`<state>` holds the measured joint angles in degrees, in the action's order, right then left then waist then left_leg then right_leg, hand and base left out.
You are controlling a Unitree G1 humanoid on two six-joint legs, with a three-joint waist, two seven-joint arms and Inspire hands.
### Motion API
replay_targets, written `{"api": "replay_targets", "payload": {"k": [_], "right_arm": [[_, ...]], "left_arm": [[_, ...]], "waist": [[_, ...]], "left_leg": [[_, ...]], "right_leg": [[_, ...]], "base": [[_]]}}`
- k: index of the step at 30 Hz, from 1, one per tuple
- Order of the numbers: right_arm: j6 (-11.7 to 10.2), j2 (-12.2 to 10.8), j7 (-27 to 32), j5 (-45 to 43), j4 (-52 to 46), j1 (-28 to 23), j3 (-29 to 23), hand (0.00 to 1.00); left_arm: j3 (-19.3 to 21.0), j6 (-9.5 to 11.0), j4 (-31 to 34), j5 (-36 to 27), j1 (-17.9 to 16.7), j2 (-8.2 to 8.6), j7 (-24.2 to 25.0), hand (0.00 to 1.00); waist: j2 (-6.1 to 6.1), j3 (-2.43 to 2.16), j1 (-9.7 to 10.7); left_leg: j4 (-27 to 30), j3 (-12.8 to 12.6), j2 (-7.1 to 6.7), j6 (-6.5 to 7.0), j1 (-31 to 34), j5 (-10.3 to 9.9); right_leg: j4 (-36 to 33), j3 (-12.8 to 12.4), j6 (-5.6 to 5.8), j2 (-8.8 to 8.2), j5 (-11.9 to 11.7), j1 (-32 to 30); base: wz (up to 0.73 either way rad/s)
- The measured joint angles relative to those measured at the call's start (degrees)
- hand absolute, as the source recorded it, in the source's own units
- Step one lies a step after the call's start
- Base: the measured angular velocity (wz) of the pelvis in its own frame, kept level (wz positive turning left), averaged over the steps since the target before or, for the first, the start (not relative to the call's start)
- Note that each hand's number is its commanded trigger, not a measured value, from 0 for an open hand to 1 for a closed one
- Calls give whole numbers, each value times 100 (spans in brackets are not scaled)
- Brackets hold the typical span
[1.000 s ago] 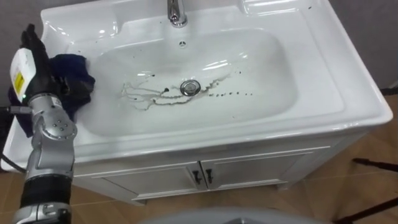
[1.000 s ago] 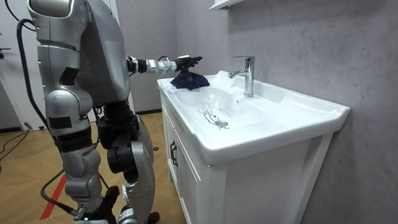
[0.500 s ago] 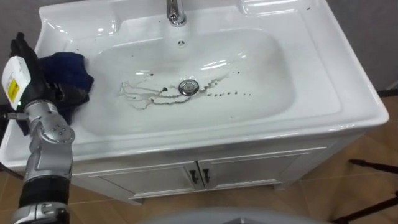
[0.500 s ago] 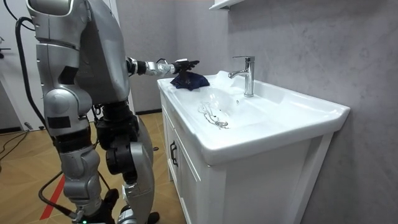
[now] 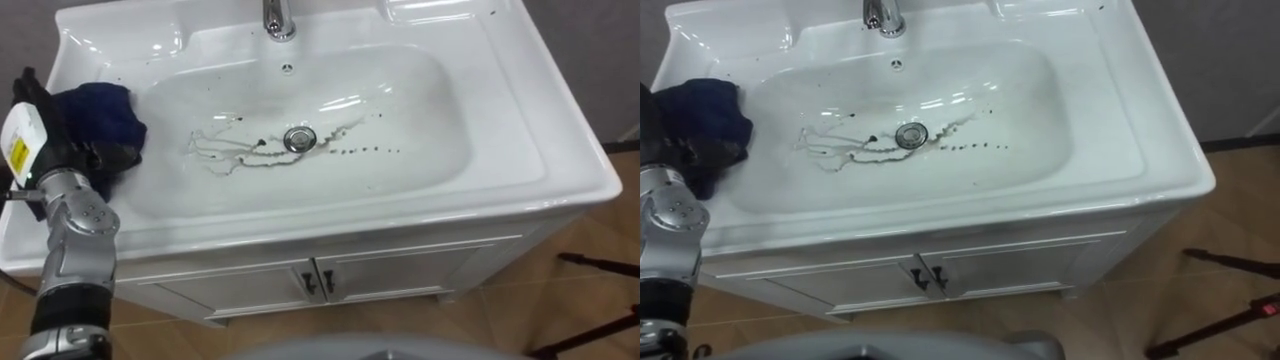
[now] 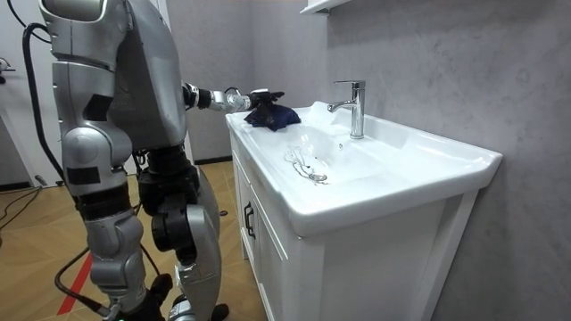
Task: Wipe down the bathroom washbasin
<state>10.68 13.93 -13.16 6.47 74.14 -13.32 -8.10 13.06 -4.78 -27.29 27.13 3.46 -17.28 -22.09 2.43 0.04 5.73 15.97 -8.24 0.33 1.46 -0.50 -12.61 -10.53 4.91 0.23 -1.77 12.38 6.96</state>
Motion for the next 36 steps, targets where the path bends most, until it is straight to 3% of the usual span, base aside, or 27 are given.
{"api": "replay_targets", "payload": {"k": [3, 7, 18, 19, 20, 21, 28, 36], "right_arm": [[-6, 0, 5, 5, -86, -58, 1, 0], [-3, 0, 1, -24, -119, -59, -3, 0], [95, -2, 24, -257, -240, -79, -190, 0], [134, -5, 41, -320, -344, -74, -192, 0], [141, -5, 47, -359, -369, -71, -193, 0], [146, -5, 55, -397, -416, -73, -185, 0], [266, -28, 475, -225, -513, 248, -6, 0], [296, -30, 746, -180, -535, 496, 9, 0]], "left_arm": [[4, 8, -196, 0, 0, -1, 6, 0], [24, 132, -407, 0, 1, 0, 95, 0], [42, 134, -571, 154, 83, -2, 408, 0], [39, 133, -581, 294, 86, -2, 440, 26], [39, 131, -594, 379, 88, -2, 466, 71], [22, 132, -626, 530, 91, -2, 514, 100], [-293, -1, -1021, 889, 302, 0, 536, 100], [-217, -104, -1338, 1130, 527, 8, 531, 100]], "waist": [[-2, -40, -3], [-22, -50, -10], [-61, -47, -5], [-60, -46, -3], [-60, -46, -4], [-61, -46, -8], [50, -45, -33], [184, -63, -124]], "left_leg": [[-18, -32, -2, -16, -25, 14], [-22, -39, 9, -26, -35, 19], [-6, -49, 17, -29, -41, 18], [-9, -45, 17, -29, -29, 18], [-15, -44, 17, -29, -23, 18], [-22, -45, 16, -30, -17, 18], [-27, -45, 7, -34, -88, 23], [-113, -44, -18, -39, -261, 24]], "right_leg": [[-13, 3, -5, 0, 3, 10], [-13, 0, -21, 7, 12, 10], [-16, -25, -32, 12, 39, -2], [-14, -23, -33, 14, 39, -4], [-13, -21, -33, 15, 39, 0], [-11, -19, -33, 16, 38, 15], [-9, -12, -33, 10, 37, 48], [20, -10, -32, -6, 75, 200]], "base": [[0], [0], [0], [0], [0], [0], [0], [0]]}}
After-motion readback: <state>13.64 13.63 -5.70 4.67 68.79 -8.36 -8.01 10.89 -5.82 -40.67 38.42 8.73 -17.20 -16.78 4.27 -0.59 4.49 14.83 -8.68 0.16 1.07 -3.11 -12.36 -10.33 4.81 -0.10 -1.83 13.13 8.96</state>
